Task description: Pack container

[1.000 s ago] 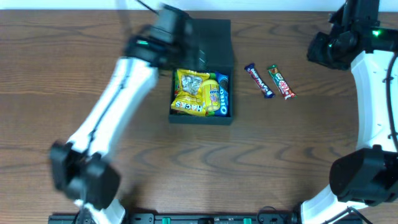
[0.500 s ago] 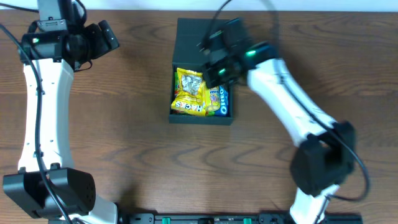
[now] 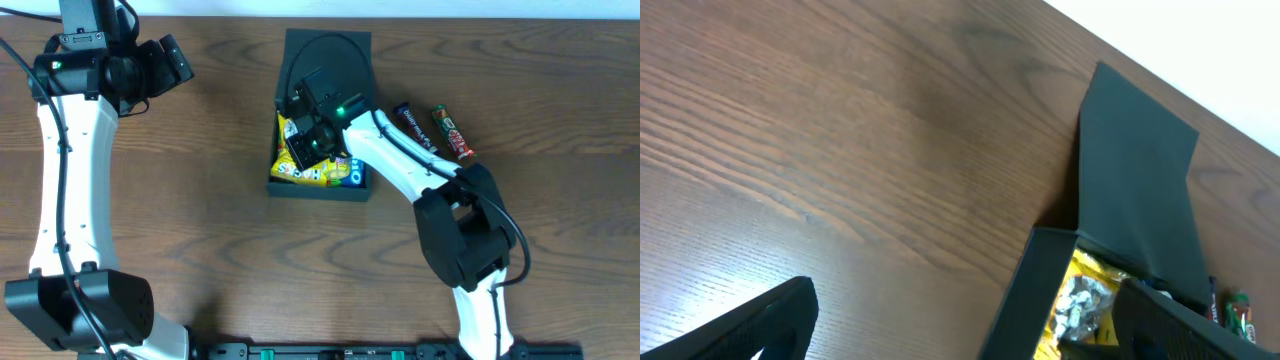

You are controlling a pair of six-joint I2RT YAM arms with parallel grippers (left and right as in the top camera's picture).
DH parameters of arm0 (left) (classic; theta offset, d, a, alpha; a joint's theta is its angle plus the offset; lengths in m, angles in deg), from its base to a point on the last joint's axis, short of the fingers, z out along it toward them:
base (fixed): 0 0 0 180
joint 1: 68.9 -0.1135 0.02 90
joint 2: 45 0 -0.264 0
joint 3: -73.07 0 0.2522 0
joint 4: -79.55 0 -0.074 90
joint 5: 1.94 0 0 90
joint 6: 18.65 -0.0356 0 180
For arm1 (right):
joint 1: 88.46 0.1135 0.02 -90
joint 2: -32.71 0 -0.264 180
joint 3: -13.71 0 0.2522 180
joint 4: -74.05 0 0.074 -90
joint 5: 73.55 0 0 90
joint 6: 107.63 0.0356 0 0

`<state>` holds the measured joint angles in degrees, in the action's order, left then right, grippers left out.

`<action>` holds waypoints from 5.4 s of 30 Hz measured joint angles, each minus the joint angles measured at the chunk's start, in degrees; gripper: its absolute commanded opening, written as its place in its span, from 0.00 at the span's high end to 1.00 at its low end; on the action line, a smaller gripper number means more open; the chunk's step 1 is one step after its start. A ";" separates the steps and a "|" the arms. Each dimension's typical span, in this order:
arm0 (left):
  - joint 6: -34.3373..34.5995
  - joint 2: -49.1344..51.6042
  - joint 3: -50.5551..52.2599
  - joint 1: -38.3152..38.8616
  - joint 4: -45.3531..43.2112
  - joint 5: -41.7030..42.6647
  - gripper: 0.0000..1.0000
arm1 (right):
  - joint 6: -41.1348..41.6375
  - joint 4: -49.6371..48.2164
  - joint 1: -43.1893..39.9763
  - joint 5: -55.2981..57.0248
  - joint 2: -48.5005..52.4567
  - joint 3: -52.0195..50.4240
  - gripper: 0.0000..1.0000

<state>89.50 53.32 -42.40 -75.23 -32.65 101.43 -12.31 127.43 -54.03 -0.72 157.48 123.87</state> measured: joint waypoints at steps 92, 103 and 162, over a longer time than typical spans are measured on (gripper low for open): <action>15.06 2.03 53.29 9.60 -49.57 28.20 0.05 | -11.47 17.99 -27.82 18.34 -8.63 8.74 0.29; 15.17 2.10 53.24 8.24 -49.81 28.72 0.05 | -21.59 18.84 -28.48 16.92 -1.33 7.78 0.45; -7.93 -11.98 27.61 3.43 -17.79 5.20 0.05 | 6.51 38.36 -16.26 10.58 -2.10 20.92 0.86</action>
<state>81.57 41.34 -14.79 -71.80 -50.44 106.63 -5.79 165.79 -70.29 9.86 155.38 144.79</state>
